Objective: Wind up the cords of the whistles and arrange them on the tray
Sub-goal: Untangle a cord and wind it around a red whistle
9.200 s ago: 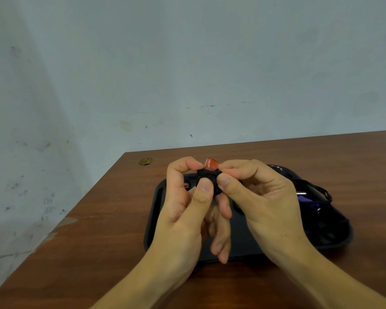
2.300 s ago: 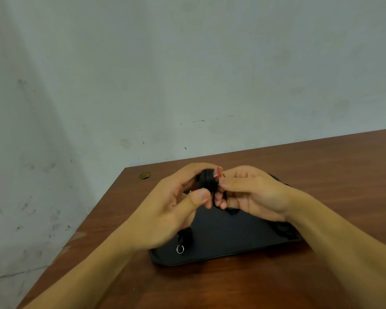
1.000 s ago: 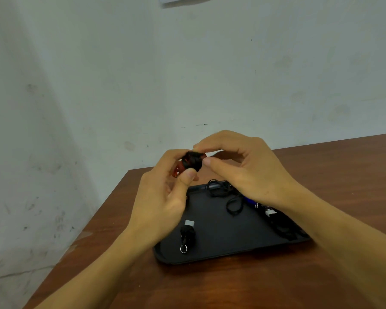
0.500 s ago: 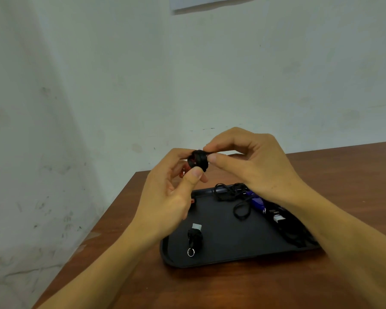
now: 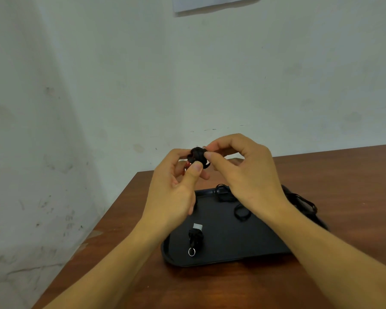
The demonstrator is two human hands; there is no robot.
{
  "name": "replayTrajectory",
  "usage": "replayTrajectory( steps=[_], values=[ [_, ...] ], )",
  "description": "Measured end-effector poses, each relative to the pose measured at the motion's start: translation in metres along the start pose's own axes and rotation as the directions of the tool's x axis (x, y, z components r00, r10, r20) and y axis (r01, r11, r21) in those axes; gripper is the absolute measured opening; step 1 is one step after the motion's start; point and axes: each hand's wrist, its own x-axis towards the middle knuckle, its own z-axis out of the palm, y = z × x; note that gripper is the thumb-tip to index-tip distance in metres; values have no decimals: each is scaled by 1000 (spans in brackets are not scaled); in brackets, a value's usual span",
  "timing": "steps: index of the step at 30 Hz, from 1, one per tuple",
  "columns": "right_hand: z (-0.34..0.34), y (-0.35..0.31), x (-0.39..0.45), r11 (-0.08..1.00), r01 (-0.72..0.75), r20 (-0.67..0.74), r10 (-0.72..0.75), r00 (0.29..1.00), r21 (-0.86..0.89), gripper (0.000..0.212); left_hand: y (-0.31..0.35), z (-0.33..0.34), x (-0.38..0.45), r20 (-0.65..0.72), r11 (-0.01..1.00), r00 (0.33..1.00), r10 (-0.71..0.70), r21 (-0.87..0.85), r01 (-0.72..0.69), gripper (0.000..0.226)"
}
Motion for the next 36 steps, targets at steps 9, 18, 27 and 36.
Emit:
replayTrajectory(
  steps=[9,18,27,36],
  values=[
    [9,12,-12,985,159,-2,-159,987,63,20,1,6,-3,18,999,1000,4,-51,-4,17],
    [9,12,-12,956,67,-3,-69,998,285,19,0,8,-3,38,989,997,73,-133,-67,14],
    [7,16,-10,940,28,39,-44,998,341,19,-1,6,-5,-22,971,996,86,-222,-89,16],
    [3,24,-14,948,57,39,-72,997,312,22,-5,4,-3,125,973,991,39,-229,-10,31]
  ],
)
